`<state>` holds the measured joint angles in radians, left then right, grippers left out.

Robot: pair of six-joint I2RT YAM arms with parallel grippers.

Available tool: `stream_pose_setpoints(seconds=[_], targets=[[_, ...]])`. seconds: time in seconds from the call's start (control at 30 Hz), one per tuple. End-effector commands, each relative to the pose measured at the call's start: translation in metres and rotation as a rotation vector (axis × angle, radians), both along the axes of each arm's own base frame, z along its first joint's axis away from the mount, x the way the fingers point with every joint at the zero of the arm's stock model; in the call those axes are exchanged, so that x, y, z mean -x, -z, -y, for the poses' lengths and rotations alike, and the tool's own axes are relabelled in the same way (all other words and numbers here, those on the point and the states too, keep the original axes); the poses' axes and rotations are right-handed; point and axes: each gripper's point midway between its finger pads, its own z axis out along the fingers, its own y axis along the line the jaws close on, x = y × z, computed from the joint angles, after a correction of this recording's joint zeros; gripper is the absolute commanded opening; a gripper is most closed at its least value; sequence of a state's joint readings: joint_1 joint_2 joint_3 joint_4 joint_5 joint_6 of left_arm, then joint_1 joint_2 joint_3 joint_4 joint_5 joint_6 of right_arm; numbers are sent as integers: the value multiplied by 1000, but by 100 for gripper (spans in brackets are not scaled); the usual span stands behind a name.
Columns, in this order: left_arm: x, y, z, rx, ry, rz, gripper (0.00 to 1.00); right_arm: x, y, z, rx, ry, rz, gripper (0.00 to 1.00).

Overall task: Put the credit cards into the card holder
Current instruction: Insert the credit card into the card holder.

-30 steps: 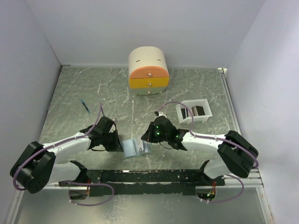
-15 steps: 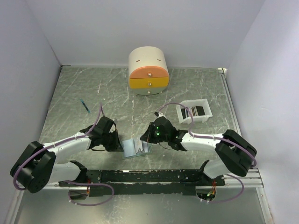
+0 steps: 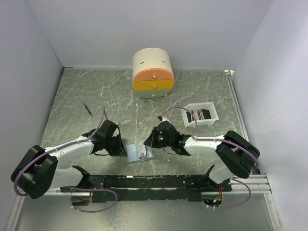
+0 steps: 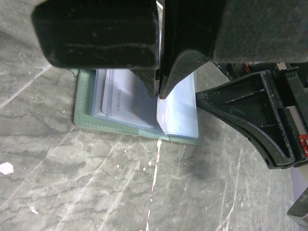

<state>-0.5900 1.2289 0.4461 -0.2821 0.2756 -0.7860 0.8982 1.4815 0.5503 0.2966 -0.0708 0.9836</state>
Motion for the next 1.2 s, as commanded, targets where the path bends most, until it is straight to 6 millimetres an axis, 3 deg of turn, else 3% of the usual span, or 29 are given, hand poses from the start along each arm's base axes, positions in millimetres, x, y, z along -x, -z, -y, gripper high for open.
stream_pose_setpoints(seconds=[0.0,0.5,1.17], targets=[[-4,11,-8,-49,-13,6,9,1,8,2,18,-6,11,0],[-3,11,-8,-48,-15,6,9,1,19,16,84,-11,49,0],[-3,12,-8,-50,-16,1,9,8,22,1,65,-68,42,0]])
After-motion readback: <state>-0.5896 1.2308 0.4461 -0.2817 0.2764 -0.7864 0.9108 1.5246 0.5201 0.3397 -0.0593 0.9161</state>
